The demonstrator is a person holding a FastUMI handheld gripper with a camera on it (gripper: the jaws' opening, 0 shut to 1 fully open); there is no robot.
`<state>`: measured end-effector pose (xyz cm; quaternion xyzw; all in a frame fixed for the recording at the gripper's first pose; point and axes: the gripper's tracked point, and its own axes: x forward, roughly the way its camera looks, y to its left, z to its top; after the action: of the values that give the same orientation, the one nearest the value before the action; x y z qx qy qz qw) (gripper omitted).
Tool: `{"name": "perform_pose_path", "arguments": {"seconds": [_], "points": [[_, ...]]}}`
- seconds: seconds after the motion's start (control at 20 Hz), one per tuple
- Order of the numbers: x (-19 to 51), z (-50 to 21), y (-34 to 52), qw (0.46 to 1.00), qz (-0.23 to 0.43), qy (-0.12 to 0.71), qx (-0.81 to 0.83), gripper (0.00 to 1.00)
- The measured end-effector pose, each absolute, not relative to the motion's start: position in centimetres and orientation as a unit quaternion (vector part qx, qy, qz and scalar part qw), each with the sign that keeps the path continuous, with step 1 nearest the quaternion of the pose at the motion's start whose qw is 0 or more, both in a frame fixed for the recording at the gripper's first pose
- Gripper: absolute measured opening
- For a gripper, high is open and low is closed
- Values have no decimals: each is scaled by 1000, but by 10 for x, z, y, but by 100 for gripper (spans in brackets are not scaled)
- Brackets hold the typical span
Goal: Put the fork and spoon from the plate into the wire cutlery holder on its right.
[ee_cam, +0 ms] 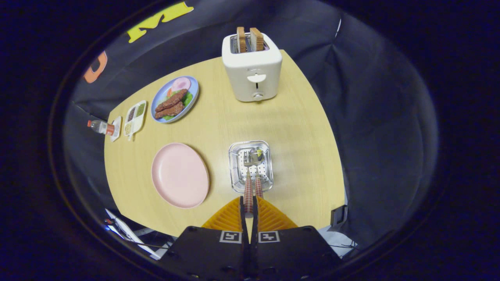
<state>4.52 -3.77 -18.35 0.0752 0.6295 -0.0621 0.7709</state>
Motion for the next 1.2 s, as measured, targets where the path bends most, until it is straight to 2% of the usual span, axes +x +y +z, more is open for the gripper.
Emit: {"name": "perform_pose_path", "arguments": {"seconds": [0.1, 0.2, 0.25, 0.45, 0.75, 0.85, 1.0, 1.2], "points": [[46, -184, -31, 772, -51, 627, 88, 8], [47, -182, -31, 782, -39, 616, 88, 23], [48, -178, -32, 789, -33, 608, 86, 38], [59, -153, -33, 830, -21, 552, 78, 69], [57, -102, 8, 894, 33, 442, 65, 72], [50, -89, 47, 905, 76, 416, 56, 72], [24, -81, 128, 903, 183, 383, 64, 72], [0, -124, 207, 881, 263, 389, 62, 71]]}}
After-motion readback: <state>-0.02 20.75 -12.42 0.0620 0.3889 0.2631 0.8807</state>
